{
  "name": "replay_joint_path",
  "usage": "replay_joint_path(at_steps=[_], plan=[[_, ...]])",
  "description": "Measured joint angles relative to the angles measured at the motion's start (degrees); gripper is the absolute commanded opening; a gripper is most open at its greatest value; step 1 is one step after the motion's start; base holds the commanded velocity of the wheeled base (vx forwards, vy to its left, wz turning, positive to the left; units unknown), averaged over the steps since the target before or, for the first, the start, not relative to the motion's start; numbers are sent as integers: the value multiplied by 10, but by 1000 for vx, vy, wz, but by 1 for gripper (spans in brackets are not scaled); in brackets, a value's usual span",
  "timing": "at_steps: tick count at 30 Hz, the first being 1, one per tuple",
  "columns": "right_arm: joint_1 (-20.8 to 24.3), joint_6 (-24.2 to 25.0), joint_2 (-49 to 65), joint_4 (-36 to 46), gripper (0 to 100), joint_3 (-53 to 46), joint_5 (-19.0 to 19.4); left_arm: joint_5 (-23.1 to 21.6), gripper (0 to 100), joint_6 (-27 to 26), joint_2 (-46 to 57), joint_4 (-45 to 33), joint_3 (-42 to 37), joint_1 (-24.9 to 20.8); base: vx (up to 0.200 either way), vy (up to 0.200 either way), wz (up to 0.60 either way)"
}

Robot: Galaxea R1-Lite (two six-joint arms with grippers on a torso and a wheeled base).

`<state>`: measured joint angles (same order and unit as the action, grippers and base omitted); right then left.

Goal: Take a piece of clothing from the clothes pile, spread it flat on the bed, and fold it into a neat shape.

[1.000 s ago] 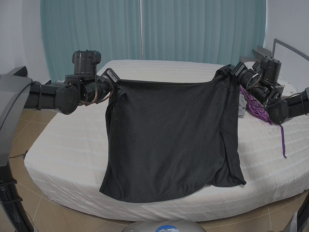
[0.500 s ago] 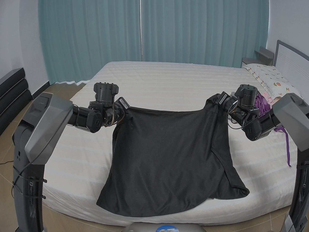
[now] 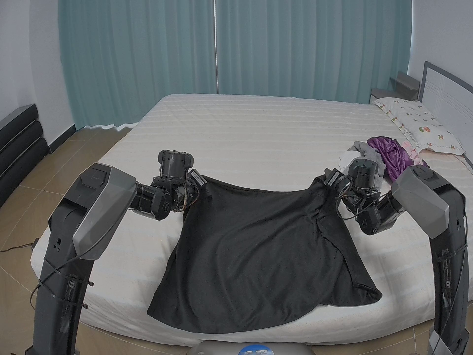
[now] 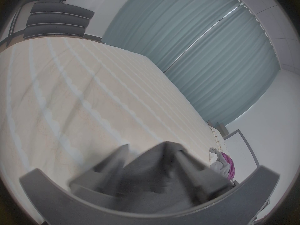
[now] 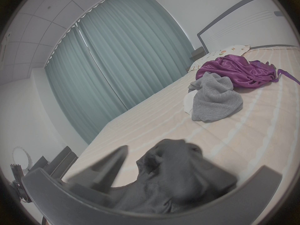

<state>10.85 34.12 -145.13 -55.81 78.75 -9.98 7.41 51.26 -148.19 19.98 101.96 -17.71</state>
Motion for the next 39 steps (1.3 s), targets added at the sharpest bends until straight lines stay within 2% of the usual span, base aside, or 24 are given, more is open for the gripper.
replay_joint_path(at_steps=[6,14,22,28,34,39], plan=[[-7,-14,-18,-12,100,-5,0,59,100,2,-15,0,13,6,0,0,0],[-40,13,19,-22,100,-30,2,67,100,3,-4,-27,16,29,0,0,0],[-52,18,59,-22,100,-122,51,32,100,2,9,-91,12,42,0,0,0],[-52,18,78,-23,100,-168,72,-25,100,-15,26,-103,-31,43,0,0,0],[-43,17,101,-15,100,-222,83,-80,100,-22,66,-130,-79,48,0,0,0],[-34,16,118,-12,100,-262,85,-109,100,-2,100,-135,-111,55,0,0,0]])
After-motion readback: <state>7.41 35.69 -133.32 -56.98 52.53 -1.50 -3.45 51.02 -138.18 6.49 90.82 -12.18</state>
